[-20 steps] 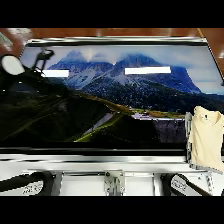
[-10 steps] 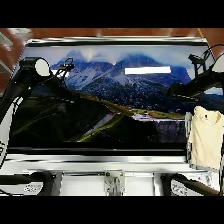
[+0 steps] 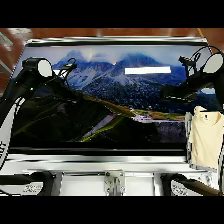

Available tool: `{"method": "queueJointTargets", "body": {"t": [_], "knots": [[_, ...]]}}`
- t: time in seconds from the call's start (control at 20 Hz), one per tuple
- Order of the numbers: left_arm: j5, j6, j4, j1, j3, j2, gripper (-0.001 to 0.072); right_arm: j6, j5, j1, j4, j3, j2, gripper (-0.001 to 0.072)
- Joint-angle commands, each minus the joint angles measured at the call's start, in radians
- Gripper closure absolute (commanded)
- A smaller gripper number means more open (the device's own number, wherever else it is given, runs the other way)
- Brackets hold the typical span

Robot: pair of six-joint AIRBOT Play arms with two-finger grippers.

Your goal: Fold the shirts.

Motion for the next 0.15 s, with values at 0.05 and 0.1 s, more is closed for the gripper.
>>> {"method": "queueJointTargets", "body": {"t": [0.05,0.1], "knots": [[0.001,0.005,-0.004,-0.006,0.001,0.0,-0.0007,0.0,0.001,0.002,0.002,0.0,0.0,0.0013],[0.001,0.007,-0.004,-0.008,0.001,0.0,-0.0007,0.0,0.001,0.002,0.002,0.0,0.0,0.0013]]}}
